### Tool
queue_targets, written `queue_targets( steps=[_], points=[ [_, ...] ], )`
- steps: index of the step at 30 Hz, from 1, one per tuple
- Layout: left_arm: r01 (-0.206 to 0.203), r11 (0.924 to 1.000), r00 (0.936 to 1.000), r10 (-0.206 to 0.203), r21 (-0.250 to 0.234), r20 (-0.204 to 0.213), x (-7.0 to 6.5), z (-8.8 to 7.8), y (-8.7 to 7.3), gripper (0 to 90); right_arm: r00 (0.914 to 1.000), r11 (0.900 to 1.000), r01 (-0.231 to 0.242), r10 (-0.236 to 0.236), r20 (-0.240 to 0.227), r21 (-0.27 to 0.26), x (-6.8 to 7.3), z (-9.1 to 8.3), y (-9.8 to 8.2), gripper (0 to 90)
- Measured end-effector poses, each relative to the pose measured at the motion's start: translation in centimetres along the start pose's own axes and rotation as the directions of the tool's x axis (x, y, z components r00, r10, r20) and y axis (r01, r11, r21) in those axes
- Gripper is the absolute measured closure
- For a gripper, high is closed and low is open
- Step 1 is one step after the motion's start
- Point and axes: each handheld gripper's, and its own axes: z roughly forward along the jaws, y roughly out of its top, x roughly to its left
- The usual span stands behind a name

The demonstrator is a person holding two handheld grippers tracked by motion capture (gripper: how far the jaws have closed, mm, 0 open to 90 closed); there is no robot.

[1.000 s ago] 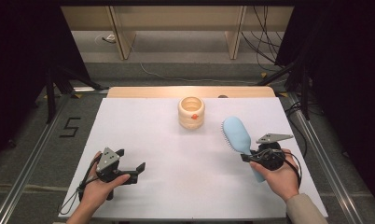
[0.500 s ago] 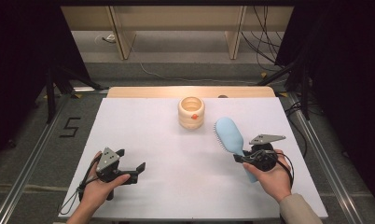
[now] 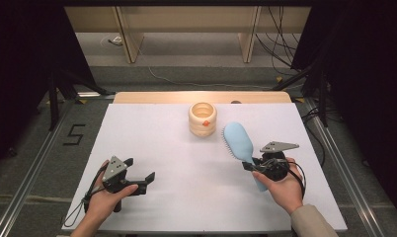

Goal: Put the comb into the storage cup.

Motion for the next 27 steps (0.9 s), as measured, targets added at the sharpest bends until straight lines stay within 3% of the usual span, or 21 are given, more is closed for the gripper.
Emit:
queue_targets(
  steps=[27],
  points=[
    [-0.002,1.0000,1.0000,0.002,0.001,-0.003,0.01,0.01,-0.01,2.6,0.9999,0.998,-0.001,0.002,0.012,-0.060,0.77,0.53,0.64,70.4]
  ],
)
